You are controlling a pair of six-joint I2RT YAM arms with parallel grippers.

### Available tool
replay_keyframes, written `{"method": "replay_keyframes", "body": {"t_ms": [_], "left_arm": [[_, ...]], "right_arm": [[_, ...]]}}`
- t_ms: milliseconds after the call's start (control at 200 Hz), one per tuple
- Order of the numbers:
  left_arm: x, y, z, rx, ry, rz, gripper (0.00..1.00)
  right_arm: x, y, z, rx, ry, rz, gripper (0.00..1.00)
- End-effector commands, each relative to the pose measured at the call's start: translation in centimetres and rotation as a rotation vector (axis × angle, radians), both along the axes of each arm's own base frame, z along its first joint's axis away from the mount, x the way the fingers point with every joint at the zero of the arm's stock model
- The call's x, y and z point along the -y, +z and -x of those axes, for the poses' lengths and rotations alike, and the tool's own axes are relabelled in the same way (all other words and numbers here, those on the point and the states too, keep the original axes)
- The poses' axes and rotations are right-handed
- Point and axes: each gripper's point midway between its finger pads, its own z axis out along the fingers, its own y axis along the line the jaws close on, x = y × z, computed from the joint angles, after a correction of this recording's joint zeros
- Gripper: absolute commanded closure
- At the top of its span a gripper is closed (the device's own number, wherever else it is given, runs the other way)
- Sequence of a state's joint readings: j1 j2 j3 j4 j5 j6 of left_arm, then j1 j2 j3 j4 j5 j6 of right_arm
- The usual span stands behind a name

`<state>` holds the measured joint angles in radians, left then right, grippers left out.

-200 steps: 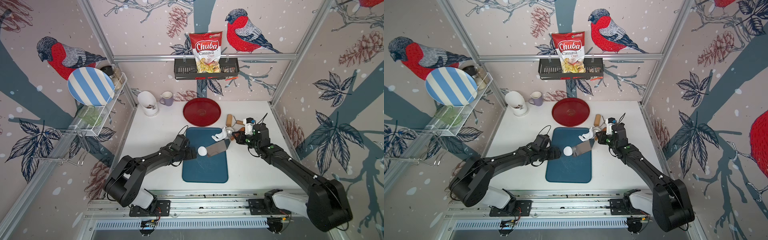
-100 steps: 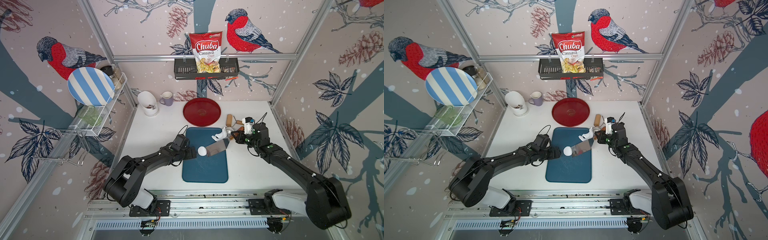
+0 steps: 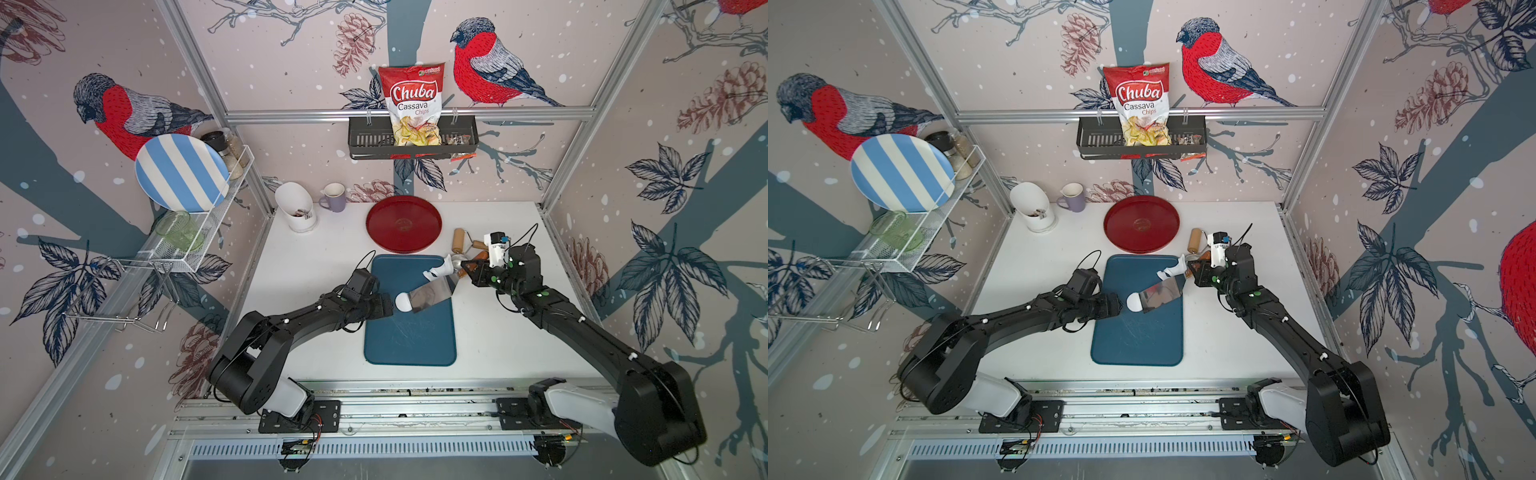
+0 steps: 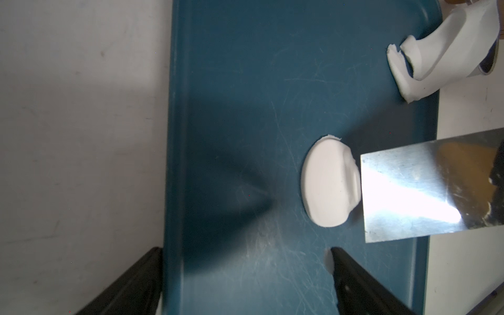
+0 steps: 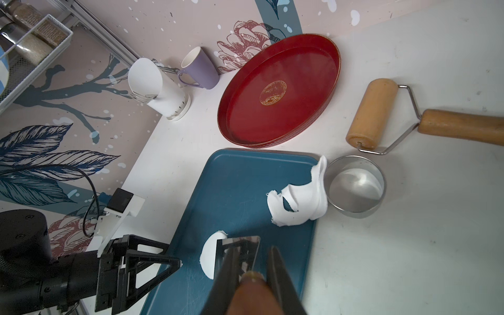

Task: Roll out the dumpling wrappers from the dough
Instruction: Scoop the dumpling wrapper from the work surface.

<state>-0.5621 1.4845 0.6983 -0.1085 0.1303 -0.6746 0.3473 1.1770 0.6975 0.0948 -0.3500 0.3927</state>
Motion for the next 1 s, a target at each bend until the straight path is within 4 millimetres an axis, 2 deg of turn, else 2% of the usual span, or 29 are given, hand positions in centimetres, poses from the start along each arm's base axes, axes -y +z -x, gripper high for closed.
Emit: {"method": "replay_keyframes", "body": {"t_ms": [0, 210, 590, 995], "left_arm": [[0.2, 0.3, -0.3, 0.018, -0.001, 0.010, 0.05], [0.2, 0.4, -0.3, 0.019, -0.002, 0.009, 0.05], [0.2, 0.4, -0.3, 0.020, -0.001, 0.009, 0.05], [0.2, 0.4, -0.3, 0.021, -0.001, 0.010, 0.05]], "right_arm": [[0.3, 0.8, -0.2, 0.021, -0.020, 0.003, 1.00], [1.7, -0.2, -0.7, -0.012, -0.085, 0.023, 1.00], [1.3, -1.8, 0.4, -0.072, -0.052, 0.046, 1.00], [1.1, -2.2, 1.7, -0.088, -0.040, 0.060, 1.00]]}}
